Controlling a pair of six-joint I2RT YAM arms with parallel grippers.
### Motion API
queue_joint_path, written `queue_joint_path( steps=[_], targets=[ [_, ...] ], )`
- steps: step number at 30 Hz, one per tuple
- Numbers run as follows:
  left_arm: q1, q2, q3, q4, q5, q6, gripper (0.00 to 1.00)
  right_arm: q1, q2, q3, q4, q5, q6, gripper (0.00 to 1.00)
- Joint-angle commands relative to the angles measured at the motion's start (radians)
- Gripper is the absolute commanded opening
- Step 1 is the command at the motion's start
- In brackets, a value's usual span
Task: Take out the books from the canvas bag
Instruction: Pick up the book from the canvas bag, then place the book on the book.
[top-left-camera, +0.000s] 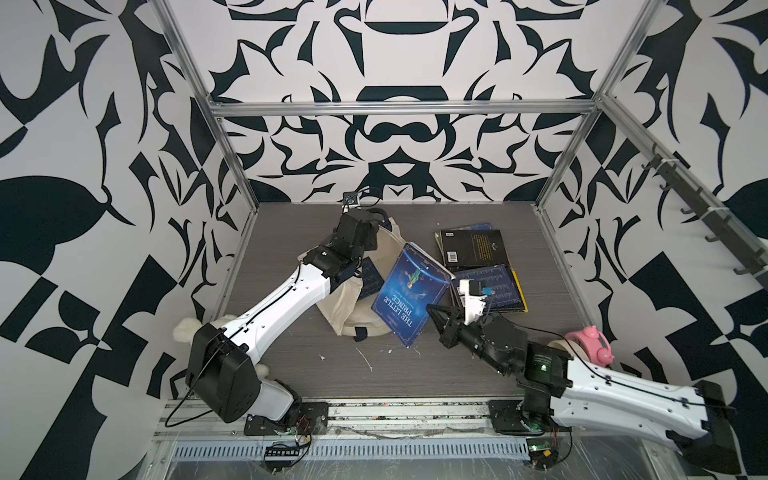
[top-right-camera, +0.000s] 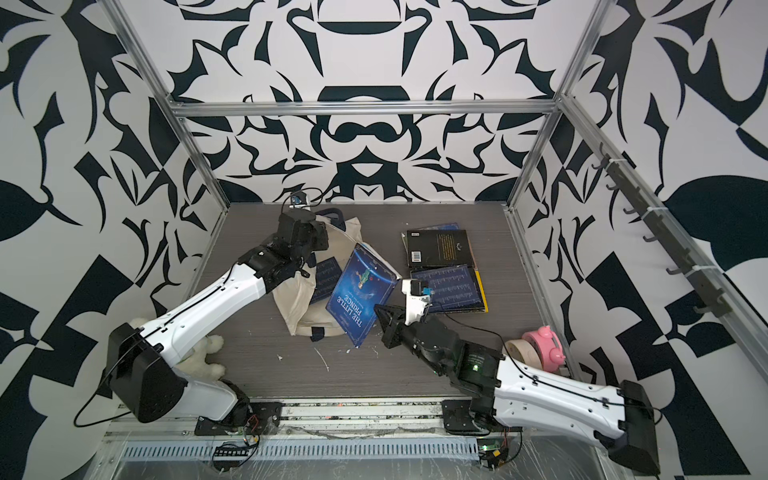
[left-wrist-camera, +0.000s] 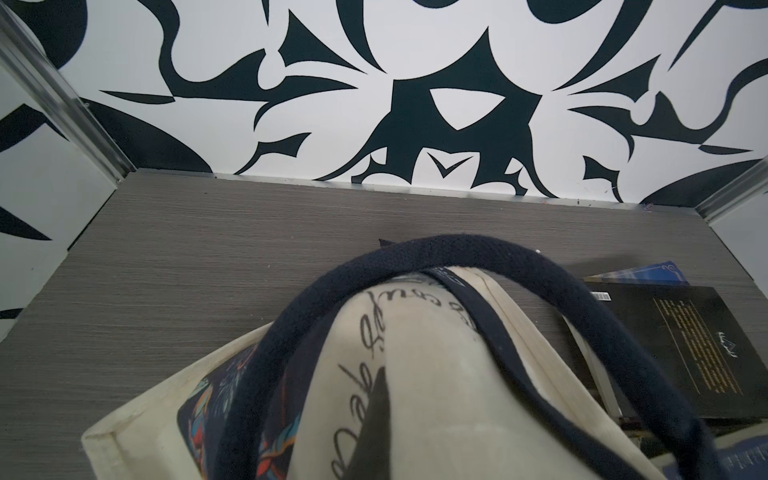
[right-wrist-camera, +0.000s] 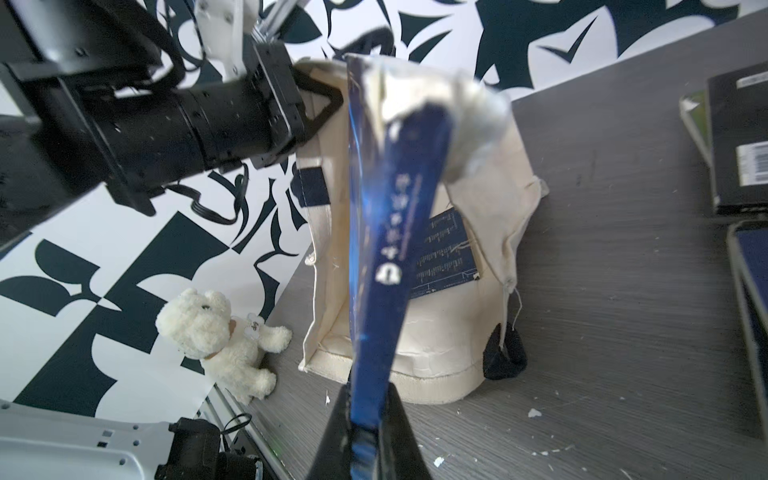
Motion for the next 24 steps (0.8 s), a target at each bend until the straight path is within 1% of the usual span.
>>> queue_joint_path(
  steps=[1, 4, 6, 9, 12, 15, 17, 22, 24],
  targets=[
    [0.011, 0.004, 0.041, -0.065, 0.008, -0.034, 0.0, -0.012, -0.079, 0.048, -0.032, 0.126, -0.047, 0.0],
    [0.012, -0.012, 0.038, -0.093, 0.02, -0.034, 0.0, -0.041, -0.124, 0.071, -0.079, 0.177, -0.067, 0.0],
    [0.012, -0.028, 0.029, -0.099, 0.043, -0.036, 0.0, -0.073, -0.14, 0.084, -0.09, 0.186, -0.086, 0.0],
    [0.012, -0.046, 0.011, -0.093, 0.056, -0.038, 0.0, -0.157, -0.136, 0.11, -0.115, 0.177, -0.085, 0.0],
    [0.012, -0.054, -0.003, -0.079, 0.06, -0.039, 0.0, -0.264, -0.108, 0.138, -0.106, 0.104, -0.081, 0.0],
    [0.012, -0.049, -0.004, -0.067, 0.074, -0.052, 0.0, -0.366, -0.048, 0.172, -0.095, 0.036, -0.073, 0.0],
    [0.012, -0.037, 0.006, -0.068, 0.089, -0.065, 0.0, -0.451, 0.004, 0.196, -0.082, -0.041, -0.05, 0.0],
    [0.012, -0.01, 0.068, -0.117, 0.125, -0.104, 0.0, -0.642, 0.105, 0.21, 0.018, -0.248, 0.032, 0.0],
    [0.012, -0.01, 0.079, -0.119, 0.137, -0.12, 0.0, -0.7, 0.142, 0.224, 0.037, -0.289, 0.051, 0.0]
  ],
)
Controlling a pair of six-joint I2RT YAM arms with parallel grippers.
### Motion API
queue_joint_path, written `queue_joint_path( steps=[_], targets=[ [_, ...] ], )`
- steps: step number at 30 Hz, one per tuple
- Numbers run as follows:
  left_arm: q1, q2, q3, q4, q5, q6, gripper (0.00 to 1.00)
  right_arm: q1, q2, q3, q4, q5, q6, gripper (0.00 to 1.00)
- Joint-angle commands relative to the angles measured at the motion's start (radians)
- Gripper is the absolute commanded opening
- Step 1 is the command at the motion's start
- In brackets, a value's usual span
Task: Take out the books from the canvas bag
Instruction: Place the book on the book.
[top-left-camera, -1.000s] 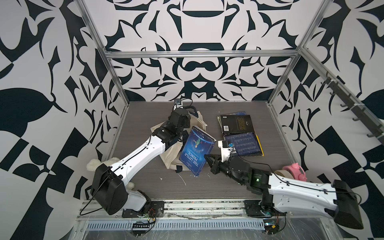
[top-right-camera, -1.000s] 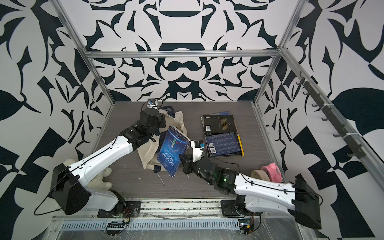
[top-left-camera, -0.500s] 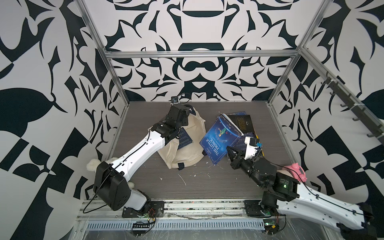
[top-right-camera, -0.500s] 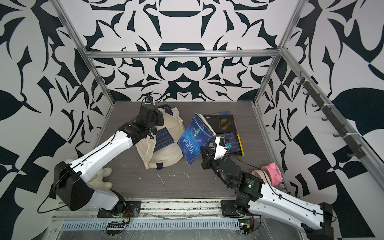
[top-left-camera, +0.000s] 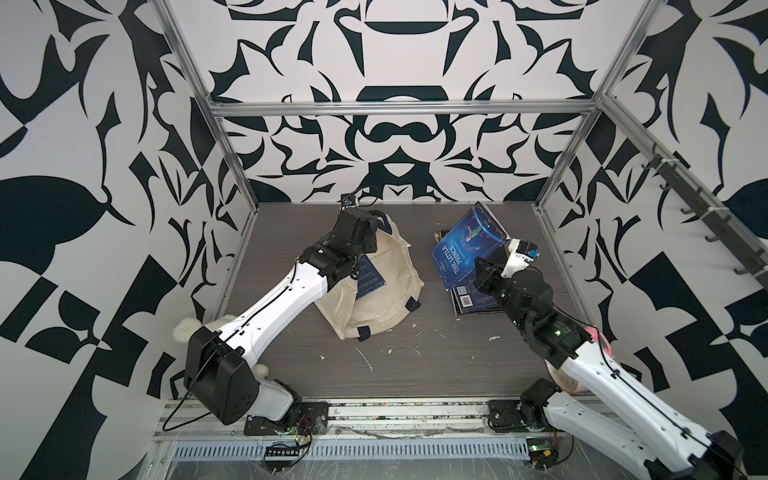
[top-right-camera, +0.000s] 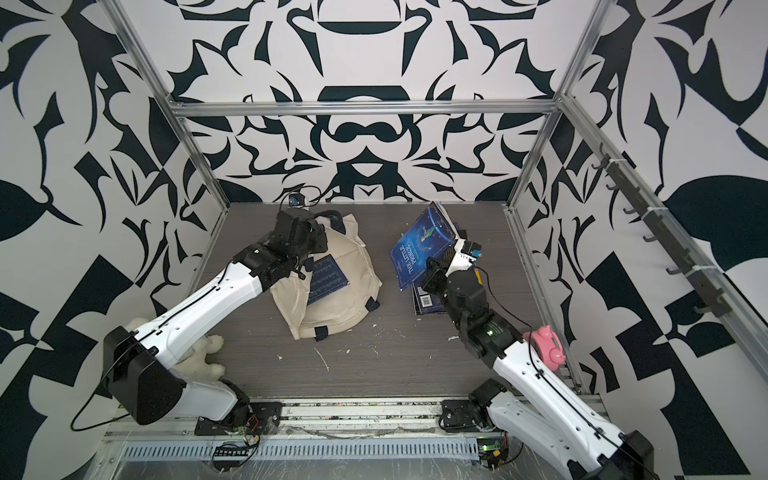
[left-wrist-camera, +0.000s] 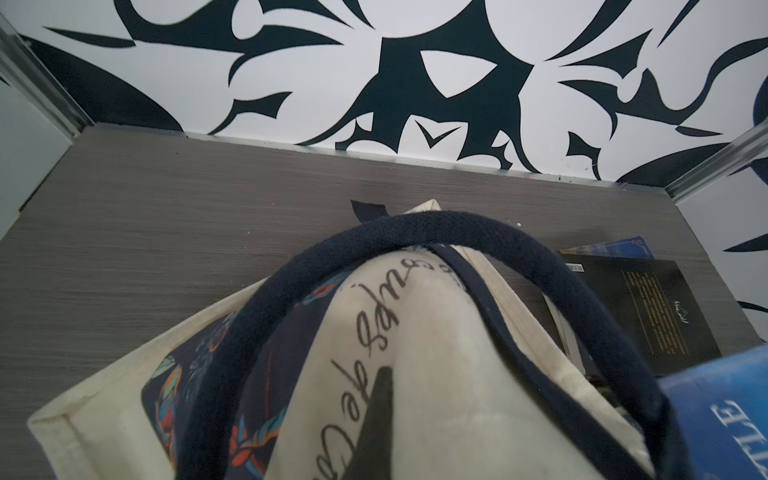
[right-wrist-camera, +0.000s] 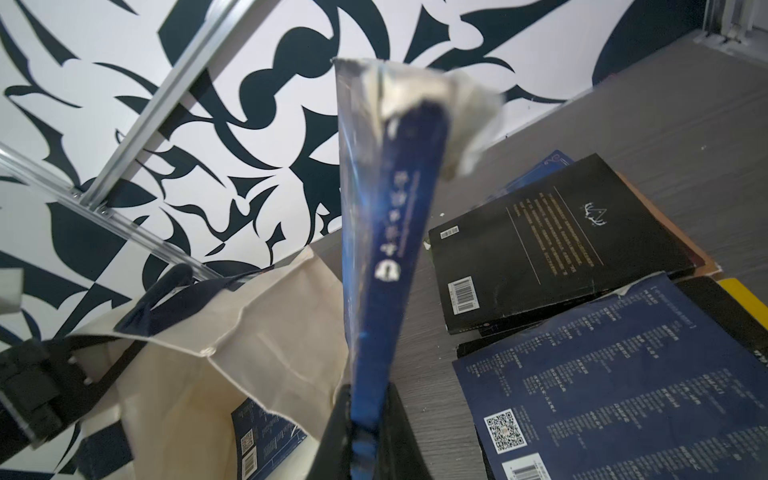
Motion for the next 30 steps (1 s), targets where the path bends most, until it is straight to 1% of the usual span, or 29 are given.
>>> queue_joint_path(
  steps=[1, 4, 8, 12, 17, 21, 24, 30],
  targets=[
    [0.004, 0.006, 0.053, -0.013, 0.041, -0.057, 0.0, -0.086, 0.033, 0.073, 0.166, -0.137, 0.065, 0.0],
    [0.005, 0.005, 0.057, -0.011, 0.049, -0.068, 0.0, -0.172, 0.09, 0.064, 0.232, -0.195, 0.123, 0.0],
    [0.005, -0.016, 0.011, 0.037, 0.048, -0.058, 0.0, -0.254, 0.161, 0.043, 0.32, -0.232, 0.193, 0.0],
    [0.005, -0.047, -0.053, 0.115, 0.063, -0.049, 0.0, -0.299, 0.226, 0.039, 0.385, -0.241, 0.219, 0.0],
    [0.005, -0.077, -0.108, 0.186, 0.101, -0.031, 0.0, -0.353, 0.314, 0.025, 0.5, -0.269, 0.284, 0.0],
    [0.005, -0.101, -0.142, 0.231, 0.118, -0.026, 0.0, -0.369, 0.376, 0.02, 0.6, -0.28, 0.309, 0.0],
    [0.005, -0.116, -0.152, 0.246, 0.118, -0.022, 0.0, -0.371, 0.416, 0.025, 0.629, -0.255, 0.321, 0.0],
    [0.005, -0.136, -0.172, 0.269, 0.124, -0.013, 0.0, -0.373, 0.554, 0.012, 0.732, -0.262, 0.413, 0.0]
  ],
)
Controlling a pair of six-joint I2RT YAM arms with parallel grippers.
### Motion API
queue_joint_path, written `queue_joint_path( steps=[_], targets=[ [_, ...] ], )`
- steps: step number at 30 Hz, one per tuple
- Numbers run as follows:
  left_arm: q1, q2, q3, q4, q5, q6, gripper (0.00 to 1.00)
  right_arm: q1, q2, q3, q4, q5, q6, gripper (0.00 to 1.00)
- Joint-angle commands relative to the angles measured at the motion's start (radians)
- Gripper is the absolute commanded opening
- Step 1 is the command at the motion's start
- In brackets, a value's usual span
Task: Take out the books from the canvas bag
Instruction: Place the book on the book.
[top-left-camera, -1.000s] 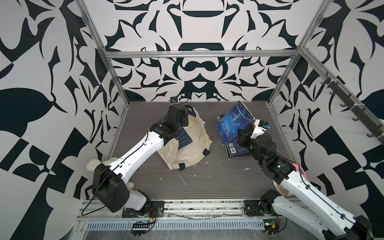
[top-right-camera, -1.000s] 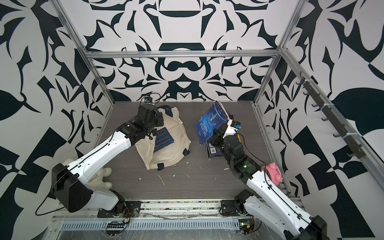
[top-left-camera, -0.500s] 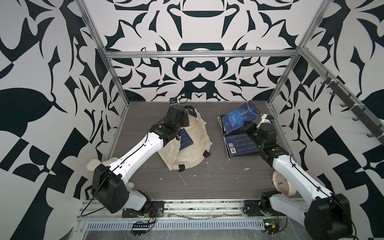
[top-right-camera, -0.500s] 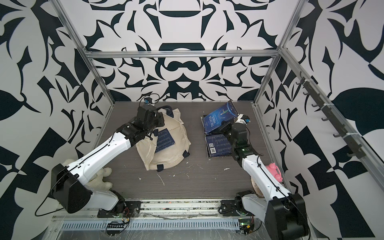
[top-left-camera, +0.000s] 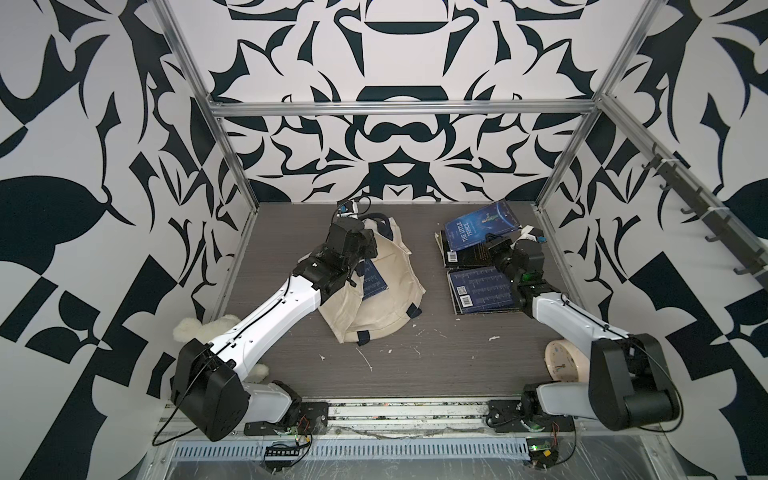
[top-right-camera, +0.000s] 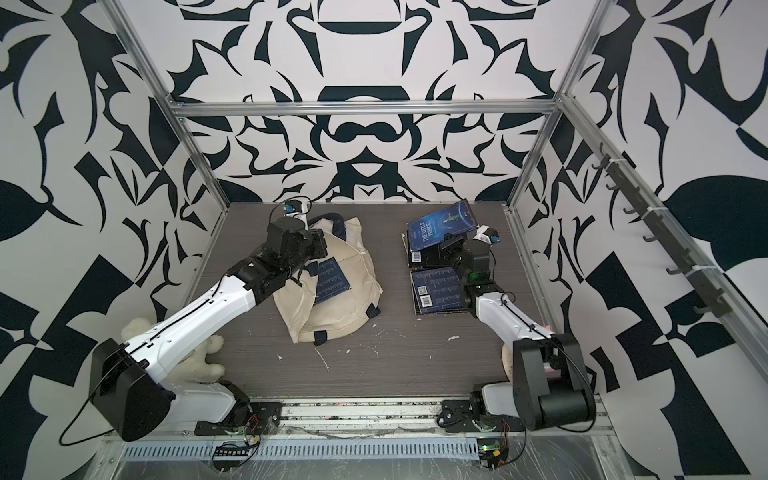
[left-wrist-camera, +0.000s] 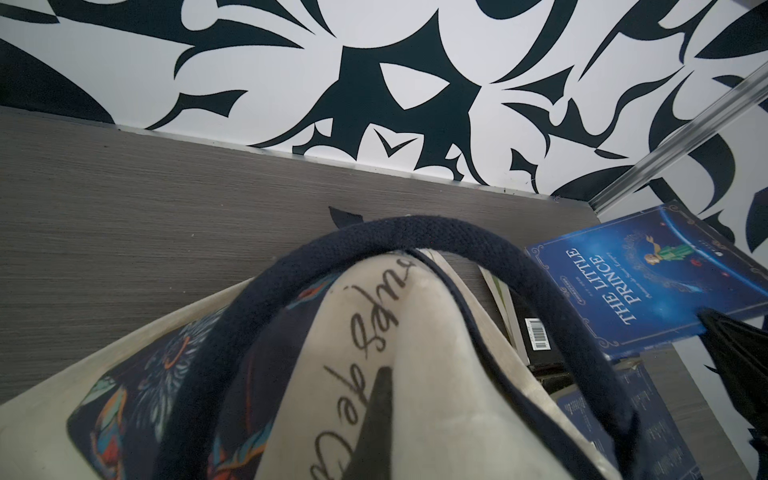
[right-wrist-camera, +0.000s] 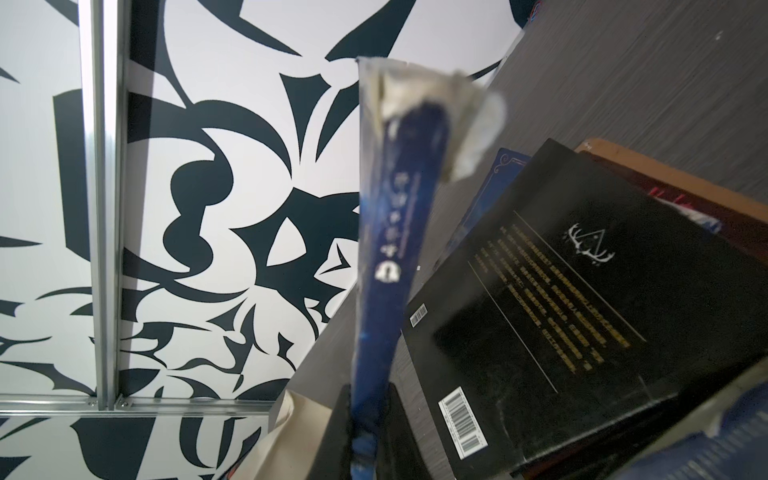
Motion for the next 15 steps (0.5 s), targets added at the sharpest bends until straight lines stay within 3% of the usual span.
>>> queue_joint_path(
  steps=[1, 5, 15],
  targets=[
    [0.004, -0.039, -0.006, 0.078, 0.024, 0.009, 0.0, -0.003, 0.045, 0.006, 0.182, -0.005, 0.071, 0.0],
    [0.004, -0.036, -0.005, 0.082, 0.038, 0.01, 0.0, -0.002, 0.101, -0.045, 0.248, 0.004, 0.133, 0.0],
    [0.004, -0.027, 0.0, 0.08, 0.045, 0.019, 0.0, -0.003, 0.113, -0.051, -0.008, 0.055, 0.153, 0.0]
  ],
)
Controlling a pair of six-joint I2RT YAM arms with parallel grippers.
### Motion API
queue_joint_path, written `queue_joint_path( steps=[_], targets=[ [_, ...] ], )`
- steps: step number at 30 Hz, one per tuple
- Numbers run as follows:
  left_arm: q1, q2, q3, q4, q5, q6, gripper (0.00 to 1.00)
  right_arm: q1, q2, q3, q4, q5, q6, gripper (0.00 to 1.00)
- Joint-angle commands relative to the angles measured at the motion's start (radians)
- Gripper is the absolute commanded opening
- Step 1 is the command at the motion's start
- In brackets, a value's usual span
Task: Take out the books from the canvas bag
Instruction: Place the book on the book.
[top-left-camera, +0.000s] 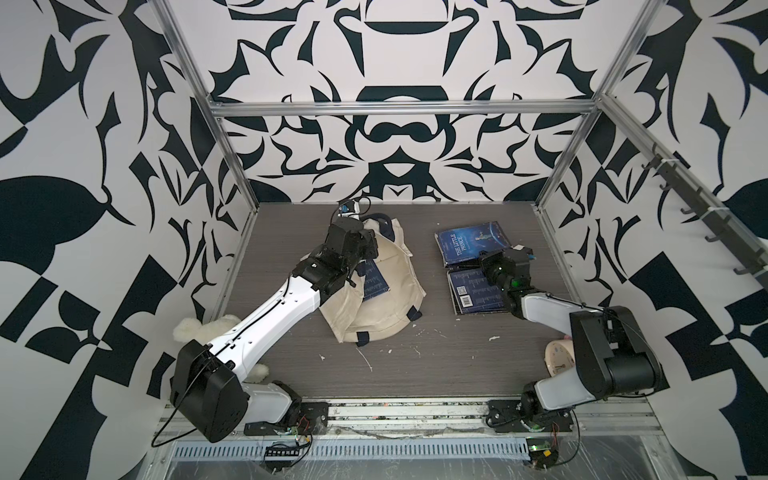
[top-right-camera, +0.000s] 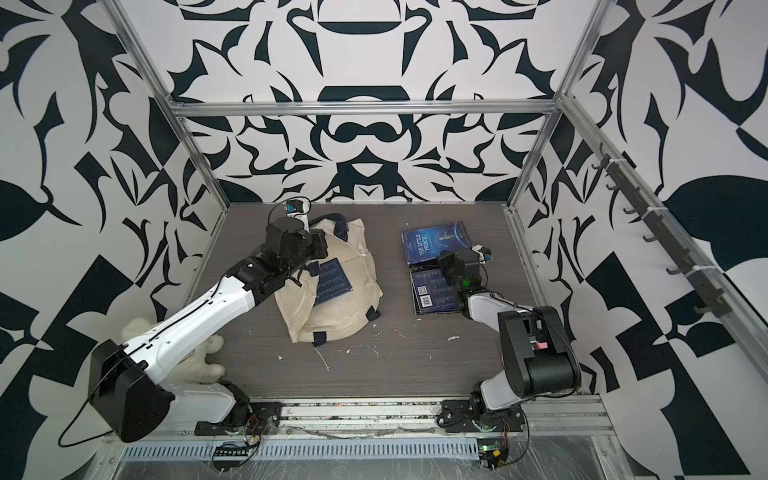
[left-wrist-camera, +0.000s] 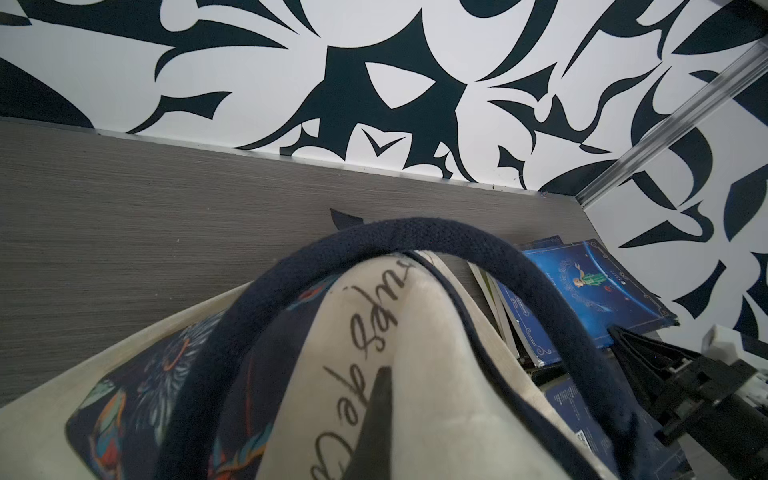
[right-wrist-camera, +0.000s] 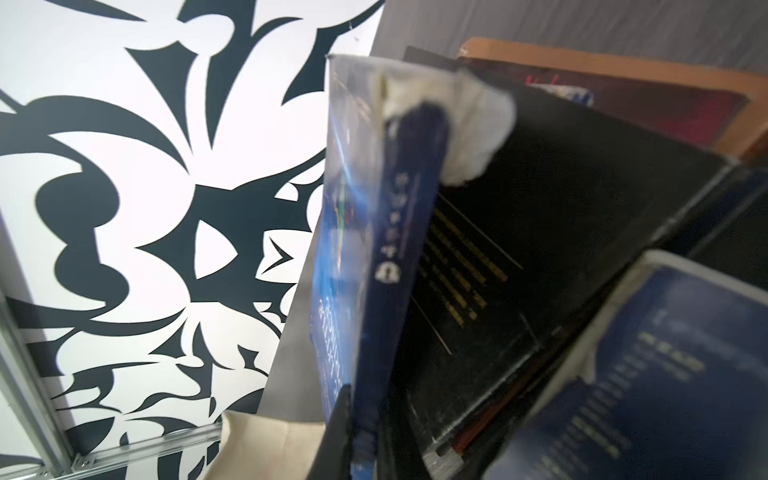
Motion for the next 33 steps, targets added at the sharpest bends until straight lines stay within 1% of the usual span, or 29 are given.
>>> queue_joint_path(
  steps=[1, 4, 6, 9, 10, 14, 18, 21, 25, 30, 31, 33],
  targets=[
    [0.004, -0.027, 0.0, 0.071, 0.014, 0.006, 0.0, -0.003, -0.013, 0.023, -0.03, 0.025, 0.008, 0.0],
    [0.004, -0.027, 0.0, 0.07, 0.013, 0.007, 0.0, -0.003, -0.022, 0.029, -0.064, 0.024, 0.021, 0.0],
    [0.004, -0.026, -0.001, 0.068, 0.012, 0.007, 0.0, -0.002, -0.037, 0.045, -0.124, 0.029, 0.018, 0.04],
    [0.003, -0.025, 0.001, 0.068, 0.012, 0.01, 0.0, -0.002, -0.057, 0.049, -0.174, 0.043, 0.013, 0.16],
    [0.004, -0.024, 0.002, 0.067, 0.012, 0.009, 0.0, -0.003, -0.059, 0.049, -0.174, 0.042, 0.01, 0.22],
    [0.004, -0.023, 0.004, 0.064, 0.016, 0.007, 0.0, -0.003, -0.052, 0.068, -0.185, 0.014, -0.021, 0.41],
    [0.004, -0.023, 0.006, 0.06, 0.017, 0.009, 0.0, -0.002, -0.041, 0.097, -0.224, -0.012, -0.029, 0.5],
    [0.004, -0.024, 0.006, 0.059, 0.017, 0.01, 0.0, -0.003, -0.045, 0.103, -0.222, -0.015, -0.035, 0.55],
    [0.004, -0.024, 0.008, 0.058, 0.021, 0.01, 0.0, -0.004, -0.031, 0.135, -0.25, -0.008, -0.047, 0.59],
    [0.004, -0.023, 0.009, 0.056, 0.026, 0.009, 0.0, -0.011, 0.02, 0.186, -0.26, -0.044, -0.03, 0.6],
    [0.004, -0.022, 0.009, 0.055, 0.026, 0.01, 0.0, -0.012, 0.014, 0.185, -0.261, -0.052, -0.025, 0.6],
    [0.004, -0.023, 0.009, 0.054, 0.025, 0.01, 0.0, -0.012, -0.027, 0.165, -0.268, -0.023, -0.028, 0.6]
  ],
)
